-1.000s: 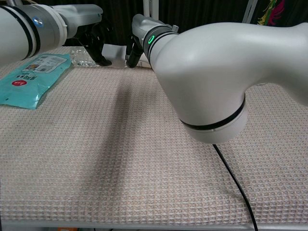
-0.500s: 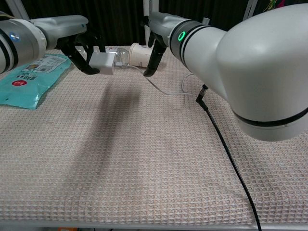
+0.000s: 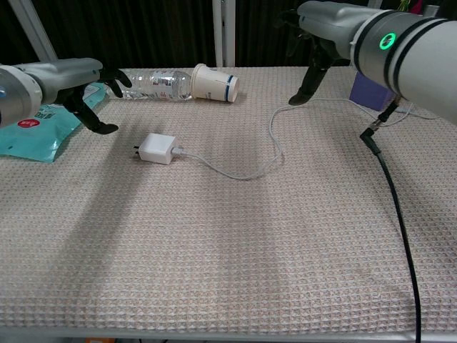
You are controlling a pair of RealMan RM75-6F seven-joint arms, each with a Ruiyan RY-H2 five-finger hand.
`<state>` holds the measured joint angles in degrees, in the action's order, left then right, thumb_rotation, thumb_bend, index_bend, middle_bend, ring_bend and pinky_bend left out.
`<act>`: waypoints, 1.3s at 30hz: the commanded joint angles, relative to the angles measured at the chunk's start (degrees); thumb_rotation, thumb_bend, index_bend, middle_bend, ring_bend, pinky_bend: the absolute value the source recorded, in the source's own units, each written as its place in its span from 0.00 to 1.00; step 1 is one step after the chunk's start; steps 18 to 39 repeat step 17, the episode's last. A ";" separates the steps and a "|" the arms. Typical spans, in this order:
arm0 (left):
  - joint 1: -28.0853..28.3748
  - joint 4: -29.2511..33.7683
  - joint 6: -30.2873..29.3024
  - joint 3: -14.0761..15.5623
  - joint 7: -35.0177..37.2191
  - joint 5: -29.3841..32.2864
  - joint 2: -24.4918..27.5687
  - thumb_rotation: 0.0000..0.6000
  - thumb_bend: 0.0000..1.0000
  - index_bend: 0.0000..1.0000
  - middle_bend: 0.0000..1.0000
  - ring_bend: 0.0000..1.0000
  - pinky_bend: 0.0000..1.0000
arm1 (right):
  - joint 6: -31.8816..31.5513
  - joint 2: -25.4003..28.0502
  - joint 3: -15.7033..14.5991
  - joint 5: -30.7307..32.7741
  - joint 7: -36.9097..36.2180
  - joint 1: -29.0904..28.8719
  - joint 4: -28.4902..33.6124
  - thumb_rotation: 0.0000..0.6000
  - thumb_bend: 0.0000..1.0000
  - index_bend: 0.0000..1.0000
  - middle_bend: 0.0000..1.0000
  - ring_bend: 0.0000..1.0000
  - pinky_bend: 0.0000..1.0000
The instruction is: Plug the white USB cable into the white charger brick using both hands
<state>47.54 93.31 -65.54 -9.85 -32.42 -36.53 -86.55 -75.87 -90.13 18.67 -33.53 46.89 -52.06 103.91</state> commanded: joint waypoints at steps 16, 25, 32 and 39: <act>-25.84 11.59 -26.18 12.85 14.93 -28.51 22.34 1.00 0.24 0.16 0.15 0.00 0.00 | -6.98 30.60 -18.42 -37.79 -36.13 28.62 9.03 1.00 0.17 0.11 0.20 0.05 0.10; -26.96 11.85 -27.17 13.28 15.06 -29.25 22.58 1.00 0.24 0.16 0.15 0.00 0.00 | -7.86 30.93 -19.03 -39.26 -37.05 29.70 8.78 1.00 0.17 0.11 0.20 0.05 0.10; -26.96 11.85 -27.17 13.28 15.06 -29.25 22.58 1.00 0.24 0.16 0.15 0.00 0.00 | -7.86 30.93 -19.03 -39.26 -37.05 29.70 8.78 1.00 0.17 0.11 0.20 0.05 0.10; -26.96 11.85 -27.17 13.28 15.06 -29.25 22.58 1.00 0.24 0.16 0.15 0.00 0.00 | -7.86 30.93 -19.03 -39.26 -37.05 29.70 8.78 1.00 0.17 0.11 0.20 0.05 0.10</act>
